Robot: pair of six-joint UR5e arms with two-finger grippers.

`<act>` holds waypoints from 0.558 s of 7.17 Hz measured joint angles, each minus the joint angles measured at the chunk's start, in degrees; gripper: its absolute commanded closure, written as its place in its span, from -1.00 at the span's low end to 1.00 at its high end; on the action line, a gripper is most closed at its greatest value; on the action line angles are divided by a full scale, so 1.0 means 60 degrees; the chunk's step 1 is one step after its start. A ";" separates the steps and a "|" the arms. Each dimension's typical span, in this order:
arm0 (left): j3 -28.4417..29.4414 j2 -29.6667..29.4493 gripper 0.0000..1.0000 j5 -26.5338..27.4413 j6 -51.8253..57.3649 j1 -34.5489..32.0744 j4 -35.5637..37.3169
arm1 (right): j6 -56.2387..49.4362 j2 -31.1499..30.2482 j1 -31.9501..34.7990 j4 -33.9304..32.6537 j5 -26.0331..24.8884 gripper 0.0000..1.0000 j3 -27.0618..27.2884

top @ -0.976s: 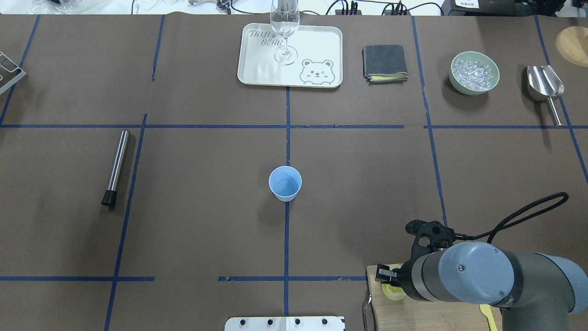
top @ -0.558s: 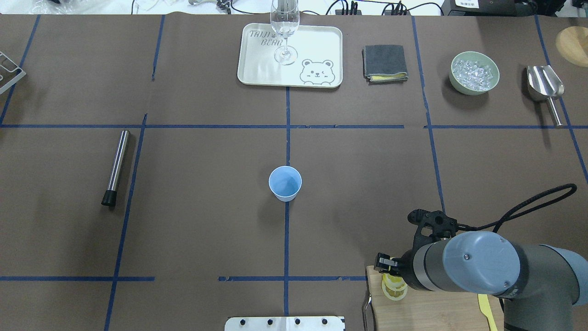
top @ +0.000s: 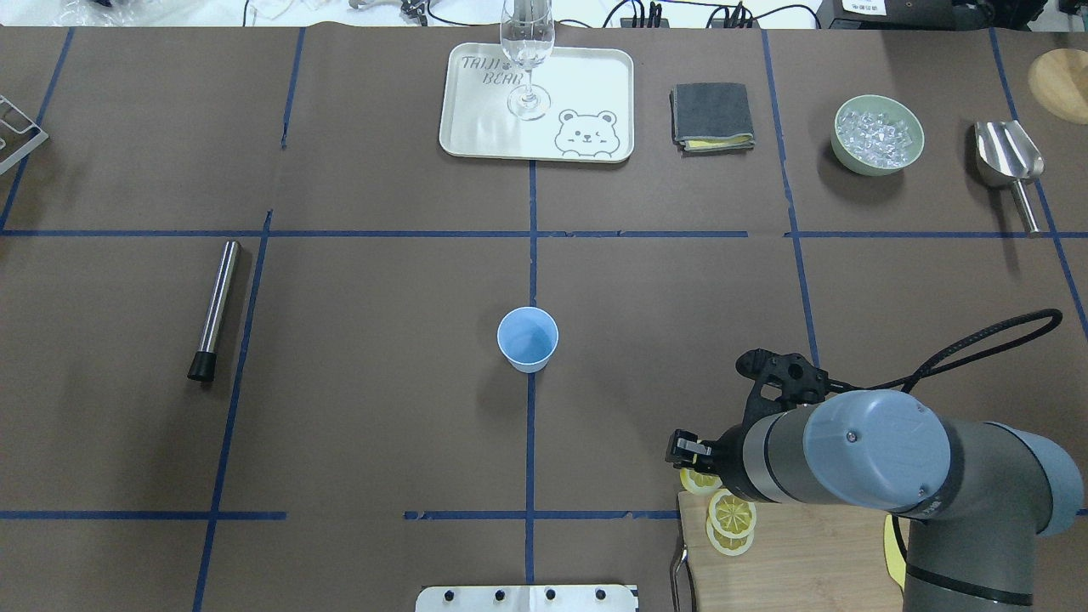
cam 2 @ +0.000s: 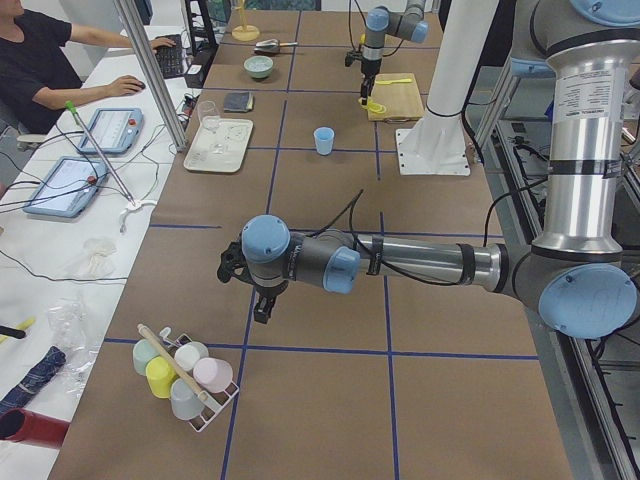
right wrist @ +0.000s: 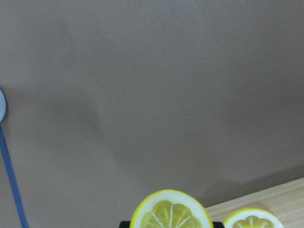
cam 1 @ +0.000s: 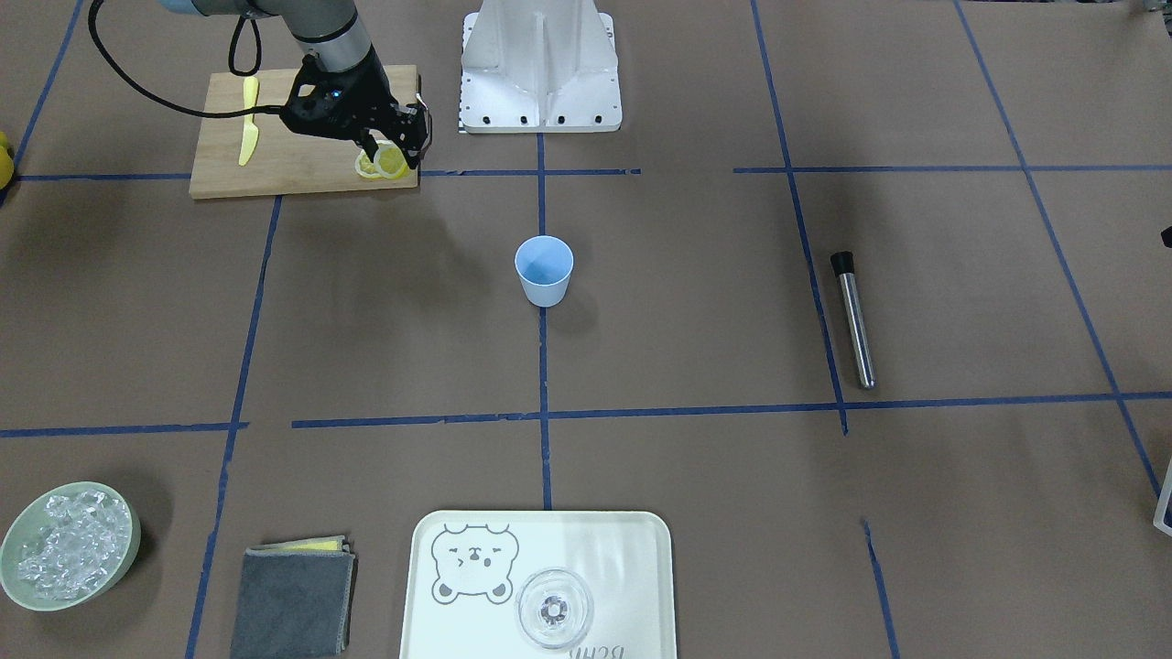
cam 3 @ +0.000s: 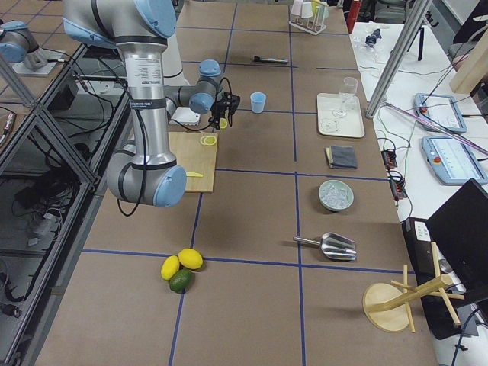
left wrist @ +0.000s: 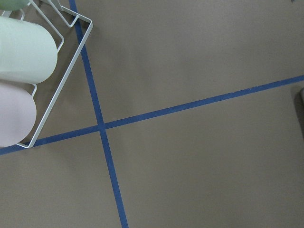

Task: Squeeze lemon into cup
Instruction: 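Carry the lemon slice over the blue cup and release it inside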

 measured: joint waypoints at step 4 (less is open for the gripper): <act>-0.0001 0.0037 -1.00 -0.0060 0.0003 -0.0001 0.0000 | -0.0084 0.2064 0.0560 -0.1433 -0.0077 -0.25 -0.0582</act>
